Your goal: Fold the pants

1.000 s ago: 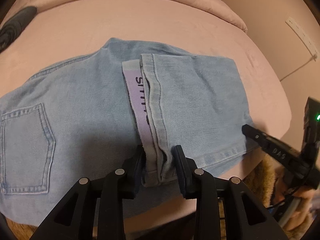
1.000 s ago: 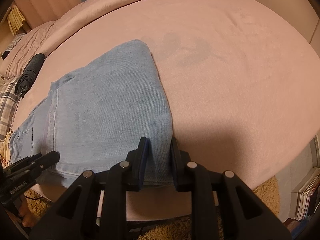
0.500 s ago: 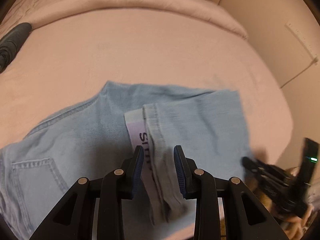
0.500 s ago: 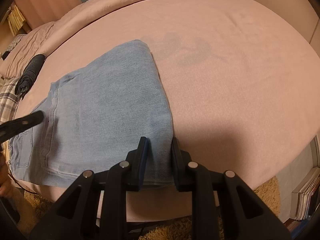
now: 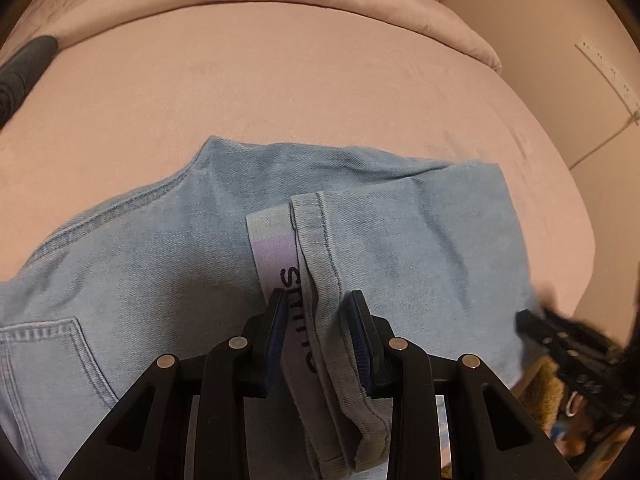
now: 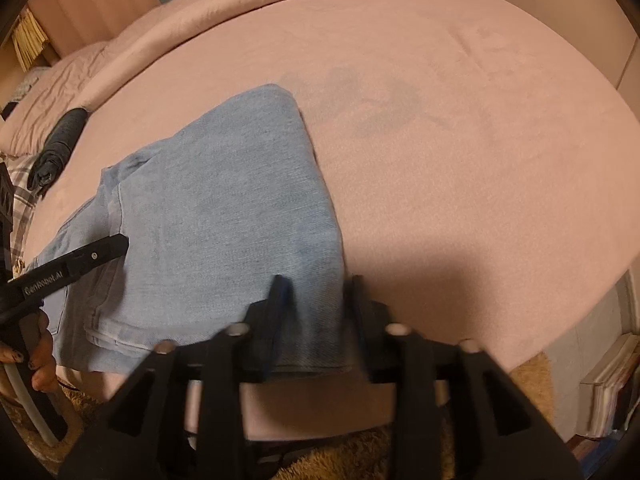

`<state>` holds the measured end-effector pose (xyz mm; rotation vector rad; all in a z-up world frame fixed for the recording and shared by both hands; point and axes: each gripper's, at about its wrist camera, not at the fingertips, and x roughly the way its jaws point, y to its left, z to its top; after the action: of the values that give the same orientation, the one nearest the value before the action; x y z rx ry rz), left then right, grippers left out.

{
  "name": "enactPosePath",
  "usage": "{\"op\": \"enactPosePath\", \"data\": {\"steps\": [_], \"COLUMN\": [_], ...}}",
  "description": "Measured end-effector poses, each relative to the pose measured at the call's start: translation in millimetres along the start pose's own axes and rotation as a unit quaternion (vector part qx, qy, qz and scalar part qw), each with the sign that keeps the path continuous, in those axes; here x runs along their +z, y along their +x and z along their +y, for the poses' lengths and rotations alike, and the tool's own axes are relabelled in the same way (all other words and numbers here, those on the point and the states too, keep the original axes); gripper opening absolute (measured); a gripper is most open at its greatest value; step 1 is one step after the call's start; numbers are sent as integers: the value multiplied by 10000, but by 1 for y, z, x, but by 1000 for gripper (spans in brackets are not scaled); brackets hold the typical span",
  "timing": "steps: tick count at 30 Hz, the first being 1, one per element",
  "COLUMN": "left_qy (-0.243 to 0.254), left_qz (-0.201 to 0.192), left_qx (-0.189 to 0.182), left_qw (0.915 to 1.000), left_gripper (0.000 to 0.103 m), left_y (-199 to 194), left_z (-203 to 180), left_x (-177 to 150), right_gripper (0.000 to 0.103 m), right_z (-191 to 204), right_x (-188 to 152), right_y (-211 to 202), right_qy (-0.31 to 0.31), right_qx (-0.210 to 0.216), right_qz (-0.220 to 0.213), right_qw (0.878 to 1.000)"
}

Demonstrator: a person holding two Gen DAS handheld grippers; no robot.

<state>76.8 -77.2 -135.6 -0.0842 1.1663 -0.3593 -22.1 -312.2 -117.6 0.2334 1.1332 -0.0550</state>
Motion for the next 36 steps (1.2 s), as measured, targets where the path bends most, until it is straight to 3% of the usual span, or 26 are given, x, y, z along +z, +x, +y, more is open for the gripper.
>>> {"op": "enactPosePath", "data": {"steps": [1,4,9,14,19,26,36], "left_qy": [23,0,-140,-74,-148,-42,-83], "left_qz": [-9,25,4,-49,-105,-275,-364], "left_qx": [27,-9,-154,-138,-206,-103,-77], "left_qw": [10000,10000,9998,9999,9996,9996,9993], "left_gripper": [31,31,31,32,32,32,32], "left_y": [1,0,1,-1,-4,-8,-7], "left_z": [0,2,11,12,14,14,8], "left_x": [0,2,3,1,1,-6,-12], "right_gripper": [65,68,66,61,62,60,60], "right_z": [4,26,43,63,71,64,57], "right_x": [4,24,72,96,89,75,20], "right_y": [-6,-31,-23,24,60,48,17], "right_qy": [-148,-867,-893,-890,-900,-857,-1054], "right_qx": [-238,-819,-128,205,-198,-159,-257], "right_qz": [-97,-758,-827,-362,-160,-180,-97], "right_qw": [9996,9900,9925,9952,9956,9960,9941]}}
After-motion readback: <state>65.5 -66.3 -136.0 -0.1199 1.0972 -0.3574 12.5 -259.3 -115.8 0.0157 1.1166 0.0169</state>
